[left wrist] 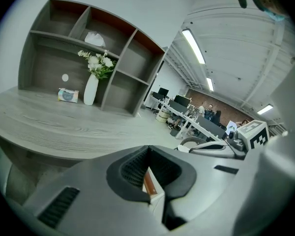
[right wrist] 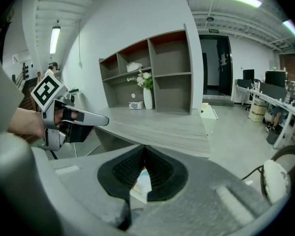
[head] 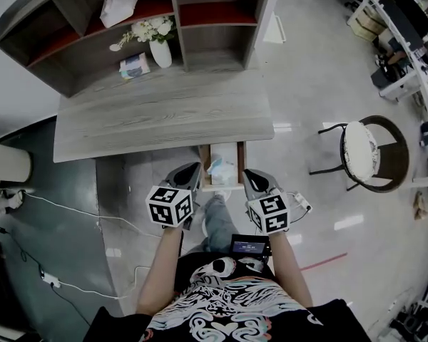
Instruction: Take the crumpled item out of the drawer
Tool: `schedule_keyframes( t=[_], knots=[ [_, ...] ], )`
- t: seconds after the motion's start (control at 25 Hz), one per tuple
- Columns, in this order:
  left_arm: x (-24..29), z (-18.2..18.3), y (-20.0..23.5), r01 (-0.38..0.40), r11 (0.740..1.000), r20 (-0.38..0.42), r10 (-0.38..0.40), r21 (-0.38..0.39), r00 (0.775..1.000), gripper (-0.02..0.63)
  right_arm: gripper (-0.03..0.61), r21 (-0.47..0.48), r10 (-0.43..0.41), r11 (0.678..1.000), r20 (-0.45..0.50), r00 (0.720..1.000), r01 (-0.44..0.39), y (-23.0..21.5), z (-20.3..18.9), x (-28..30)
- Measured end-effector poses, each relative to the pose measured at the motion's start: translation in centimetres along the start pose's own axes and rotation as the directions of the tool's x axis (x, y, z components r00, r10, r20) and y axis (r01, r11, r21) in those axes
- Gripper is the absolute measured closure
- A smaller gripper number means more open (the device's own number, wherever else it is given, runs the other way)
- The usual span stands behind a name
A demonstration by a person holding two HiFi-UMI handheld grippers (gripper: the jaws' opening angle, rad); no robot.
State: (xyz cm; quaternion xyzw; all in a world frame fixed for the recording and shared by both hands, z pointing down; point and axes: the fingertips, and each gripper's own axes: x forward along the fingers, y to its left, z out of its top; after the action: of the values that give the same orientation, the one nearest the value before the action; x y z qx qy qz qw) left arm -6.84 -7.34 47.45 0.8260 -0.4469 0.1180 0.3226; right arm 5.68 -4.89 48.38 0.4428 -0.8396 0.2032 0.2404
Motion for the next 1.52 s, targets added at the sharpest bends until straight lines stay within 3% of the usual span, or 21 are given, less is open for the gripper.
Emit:
schedule_keyframes(
  t=[0.52, 0.8, 1.2, 1.52],
  knots=[
    [4.5, -7.5, 2.8, -0.030, 1.000, -0.191, 0.030, 0.000, 0.981, 0.613, 0.573, -0.009, 0.059, 0.998, -0.169, 0.984, -0.062, -1.1, -5.6, 4.9],
    [6.0, -11.4, 5.1, -0.079, 0.997, -0.295, 0.076, 0.005, 0.953, 0.614, 0.572, -0.044, 0.092, 0.993, -0.257, 0.962, -0.107, -1.3, -8.6, 7.5],
    [9.1, -15.8, 6.5, -0.072, 0.997, -0.380, 0.051, -0.041, 0.924, 0.612, 0.572, -0.076, 0.159, 0.977, -0.357, 0.920, -0.198, -1.3, -12.5, 11.6],
    [11.2, -18.6, 7.3, -0.054, 0.998, -0.464, 0.041, -0.016, 0.885, 0.612, 0.565, -0.102, 0.200, 0.959, -0.419, 0.886, -0.265, -1.5, -15.0, 14.5]
  ],
)
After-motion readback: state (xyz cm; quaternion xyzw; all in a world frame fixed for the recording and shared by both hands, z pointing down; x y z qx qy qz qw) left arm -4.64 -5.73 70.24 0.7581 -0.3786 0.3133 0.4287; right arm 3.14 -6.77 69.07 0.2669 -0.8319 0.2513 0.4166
